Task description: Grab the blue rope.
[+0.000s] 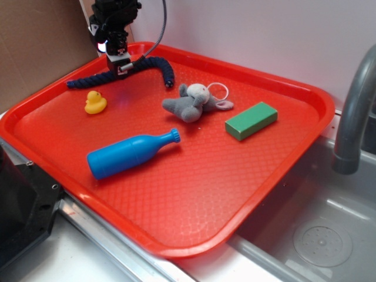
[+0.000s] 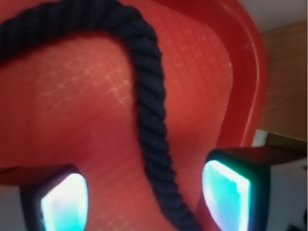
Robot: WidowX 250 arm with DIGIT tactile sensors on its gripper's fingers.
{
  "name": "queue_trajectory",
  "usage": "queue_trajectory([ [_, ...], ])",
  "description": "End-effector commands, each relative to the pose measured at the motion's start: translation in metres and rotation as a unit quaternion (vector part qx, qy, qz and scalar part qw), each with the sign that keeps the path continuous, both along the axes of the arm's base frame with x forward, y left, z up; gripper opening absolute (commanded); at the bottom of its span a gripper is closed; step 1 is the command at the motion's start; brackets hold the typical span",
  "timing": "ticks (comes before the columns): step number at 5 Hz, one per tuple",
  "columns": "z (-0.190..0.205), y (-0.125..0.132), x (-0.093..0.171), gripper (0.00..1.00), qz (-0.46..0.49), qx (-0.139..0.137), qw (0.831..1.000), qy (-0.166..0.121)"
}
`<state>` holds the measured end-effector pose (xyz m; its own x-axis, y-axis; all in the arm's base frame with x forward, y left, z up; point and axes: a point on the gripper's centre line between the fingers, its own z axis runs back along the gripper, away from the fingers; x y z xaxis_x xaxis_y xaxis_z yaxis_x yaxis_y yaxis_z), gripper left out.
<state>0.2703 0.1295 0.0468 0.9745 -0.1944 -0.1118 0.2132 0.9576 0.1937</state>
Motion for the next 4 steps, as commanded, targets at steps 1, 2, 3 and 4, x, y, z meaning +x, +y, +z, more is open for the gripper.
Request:
queue_trajectory([
  [1, -0.0163, 0.0123, -0.0048, 0.0, 0.028, 0.002, 1.0, 0.005],
  [2, -0.0168, 0.0095, -0.008, 0.0, 0.035, 0.004, 0.999, 0.006],
  [3, -0.0169, 0.0095, -0.0089, 0.0, 0.041, 0.004, 0.999, 0.004],
  [4, -0.0149, 0.0083, -0.0092, 0.0, 0.046, 0.009, 0.999, -0.002],
])
